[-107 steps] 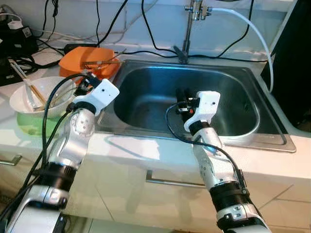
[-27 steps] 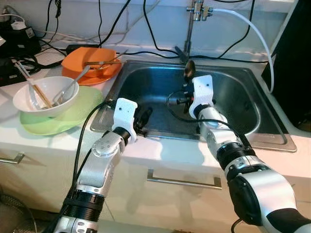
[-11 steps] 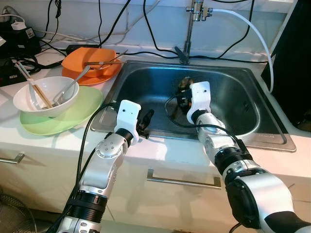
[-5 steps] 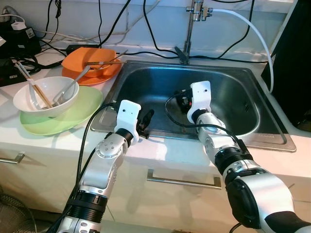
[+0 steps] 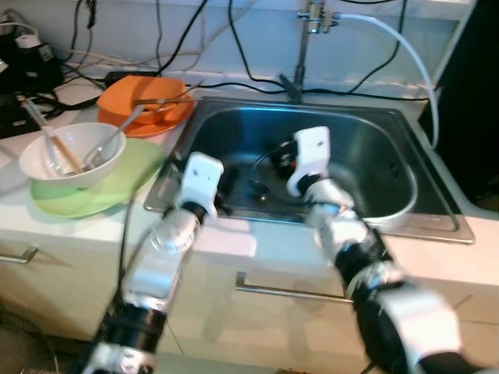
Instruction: Kitchen organization
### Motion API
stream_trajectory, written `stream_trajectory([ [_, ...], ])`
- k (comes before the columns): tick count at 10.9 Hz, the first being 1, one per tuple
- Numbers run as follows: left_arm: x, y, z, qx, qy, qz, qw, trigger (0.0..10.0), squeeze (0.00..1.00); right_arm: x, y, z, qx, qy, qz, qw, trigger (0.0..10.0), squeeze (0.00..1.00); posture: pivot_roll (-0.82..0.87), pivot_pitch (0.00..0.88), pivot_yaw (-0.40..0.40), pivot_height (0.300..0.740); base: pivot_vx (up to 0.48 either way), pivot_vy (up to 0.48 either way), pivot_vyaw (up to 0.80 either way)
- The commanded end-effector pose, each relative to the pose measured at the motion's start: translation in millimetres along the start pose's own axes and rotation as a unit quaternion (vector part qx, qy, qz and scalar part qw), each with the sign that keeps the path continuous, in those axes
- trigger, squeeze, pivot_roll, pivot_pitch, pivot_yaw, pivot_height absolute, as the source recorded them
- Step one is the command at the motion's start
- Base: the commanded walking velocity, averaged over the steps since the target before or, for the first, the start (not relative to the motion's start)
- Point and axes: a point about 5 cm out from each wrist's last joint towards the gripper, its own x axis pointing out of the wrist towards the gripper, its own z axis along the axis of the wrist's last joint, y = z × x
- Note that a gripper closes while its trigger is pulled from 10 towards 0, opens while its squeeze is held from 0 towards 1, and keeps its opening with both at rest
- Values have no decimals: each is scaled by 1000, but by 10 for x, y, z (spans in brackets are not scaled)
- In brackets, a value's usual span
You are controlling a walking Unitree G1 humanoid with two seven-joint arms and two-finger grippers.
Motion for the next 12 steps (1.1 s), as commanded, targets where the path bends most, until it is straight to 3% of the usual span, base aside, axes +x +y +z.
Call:
stream_trajectory([
  [1,29,83,220,18,-44,21,999,10000,0,-15,20,43,7,-19,7,1000,10000,0,202,19,-9,740,0,0,0],
  [3,35,446,450,25,-88,111,990,10000,0,-101,35,-82,20,-5,0,1000,10000,0,197,5,-4,740,0,0,0],
  [4,-7,647,469,40,-87,159,983,10000,0,-128,37,-113,23,0,-1,1000,10000,0,198,0,-3,740,0,0,0],
  [5,-112,852,354,44,-52,215,974,10000,0,-150,50,-119,25,1,1,1000,10000,0,199,0,-1,740,0,0,0],
  [7,-212,931,272,50,-43,247,967,10000,0,-175,51,-157,21,7,0,1000,10000,0,208,0,-4,740,0,0,0],
  [9,-337,877,227,54,-35,255,965,10000,0,-191,49,-155,25,7,-2,1000,10000,0,207,0,-12,740,0,0,0],
  [12,-522,806,151,17,-24,294,955,10000,0,-211,35,-186,28,16,-4,999,10000,0,227,12,-34,740,0,0,0],
])
